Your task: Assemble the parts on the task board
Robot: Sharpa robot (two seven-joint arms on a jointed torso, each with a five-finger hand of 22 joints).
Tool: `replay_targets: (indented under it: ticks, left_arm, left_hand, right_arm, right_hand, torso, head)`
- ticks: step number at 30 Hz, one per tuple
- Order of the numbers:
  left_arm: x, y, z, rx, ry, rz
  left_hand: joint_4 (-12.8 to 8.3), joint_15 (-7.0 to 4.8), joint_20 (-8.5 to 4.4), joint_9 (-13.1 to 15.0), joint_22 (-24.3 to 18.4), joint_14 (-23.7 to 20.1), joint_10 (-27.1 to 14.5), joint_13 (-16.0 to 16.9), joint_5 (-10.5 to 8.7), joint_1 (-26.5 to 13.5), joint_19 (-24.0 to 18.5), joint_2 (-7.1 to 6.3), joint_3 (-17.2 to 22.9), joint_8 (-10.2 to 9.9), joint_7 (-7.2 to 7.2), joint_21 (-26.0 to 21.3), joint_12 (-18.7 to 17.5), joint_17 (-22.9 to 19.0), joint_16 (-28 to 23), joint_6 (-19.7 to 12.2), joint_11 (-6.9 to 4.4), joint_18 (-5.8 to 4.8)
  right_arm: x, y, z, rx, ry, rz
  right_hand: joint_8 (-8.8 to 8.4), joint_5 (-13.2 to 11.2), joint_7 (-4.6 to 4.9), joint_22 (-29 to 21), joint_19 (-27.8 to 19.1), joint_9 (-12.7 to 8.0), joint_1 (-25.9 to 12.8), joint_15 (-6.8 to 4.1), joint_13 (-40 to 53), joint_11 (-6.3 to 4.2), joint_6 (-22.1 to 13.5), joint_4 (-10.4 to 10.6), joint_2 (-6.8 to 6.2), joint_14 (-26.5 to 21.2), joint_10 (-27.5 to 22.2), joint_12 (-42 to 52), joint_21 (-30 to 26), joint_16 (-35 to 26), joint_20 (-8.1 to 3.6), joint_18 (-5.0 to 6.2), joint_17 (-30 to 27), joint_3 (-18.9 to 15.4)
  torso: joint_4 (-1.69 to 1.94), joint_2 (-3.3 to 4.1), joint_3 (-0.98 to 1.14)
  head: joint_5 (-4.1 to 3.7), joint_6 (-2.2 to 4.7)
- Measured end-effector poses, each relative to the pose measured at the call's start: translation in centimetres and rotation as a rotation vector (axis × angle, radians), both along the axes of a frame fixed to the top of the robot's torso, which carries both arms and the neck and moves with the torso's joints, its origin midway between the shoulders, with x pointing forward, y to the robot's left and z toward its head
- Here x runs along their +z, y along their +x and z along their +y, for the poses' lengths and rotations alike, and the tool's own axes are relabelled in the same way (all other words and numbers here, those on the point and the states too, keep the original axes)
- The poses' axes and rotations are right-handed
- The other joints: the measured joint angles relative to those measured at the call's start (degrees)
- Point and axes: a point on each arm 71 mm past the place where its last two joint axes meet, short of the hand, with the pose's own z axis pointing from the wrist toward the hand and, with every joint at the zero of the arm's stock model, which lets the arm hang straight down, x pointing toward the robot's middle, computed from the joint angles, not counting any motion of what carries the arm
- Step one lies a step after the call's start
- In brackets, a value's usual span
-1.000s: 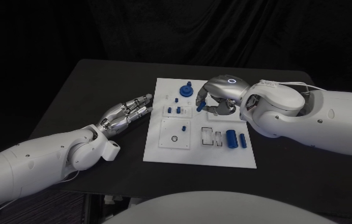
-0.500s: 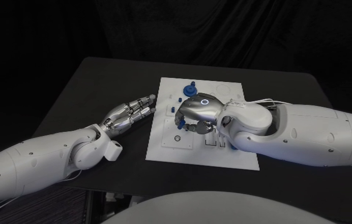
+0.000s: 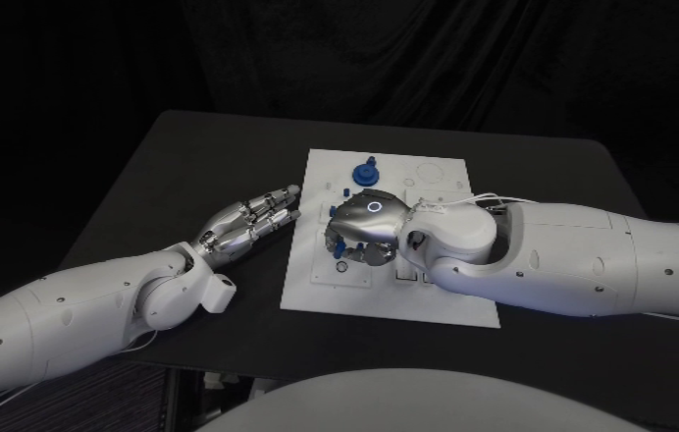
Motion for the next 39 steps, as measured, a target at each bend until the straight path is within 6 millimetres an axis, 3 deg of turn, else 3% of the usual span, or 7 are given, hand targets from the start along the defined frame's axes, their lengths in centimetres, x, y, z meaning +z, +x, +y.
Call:
replay_targets:
  ticks: [13,39]
  left_arm:
    - [-0.3,-0.1,0.1,0.001,0.001,0.005]
    - [-0.6,-0.2,0.0,-0.004,-0.001,0.013]
  left_hand:
    - [0.0,0.0,0.0,0.0,0.0,0.0,0.0,0.0,-0.27,0.0,0.0,0.0,0.0,0.0,0.0,0.0,0.0,0.0,0.0,0.0,0.0,0.0]
    - [0.2,0.0,0.0,0.0,0.0,0.0,0.0,0.0,-0.48,0.0,0.0,0.0,0.2,0.0,0.0,0.0,0.0,0.0,0.0,0.0,0.0,0.0]
  right_arm:
    - [-0.6,-0.4,0.0,0.015,-0.028,0.021]
    - [-1.3,-0.8,0.1,0.021,-0.036,0.039]
  right_hand:
    - [-0.01,-0.4,0.2,0.0,0.0,0.1,-0.2,0.0,0.2,0.2,-0.2,-0.2,-0.15,0.0,0.2,-0.2,0.0,-0.3,0.0,0.0,0.0,0.1]
    - [-0.36,-1.1,-0.02,0.0,0.0,0.1,-0.2,0.0,0.3,-0.11,-0.4,-0.3,-0.15,0.0,0.9,-0.7,-0.2,-0.3,0.0,0.01,-0.3,0.0]
  torso:
    - [-0.23,0.05,-0.03]
    - [-0.32,0.0,0.03]
  head:
    - [0.32,0.0]
    - [0.37,0.0]
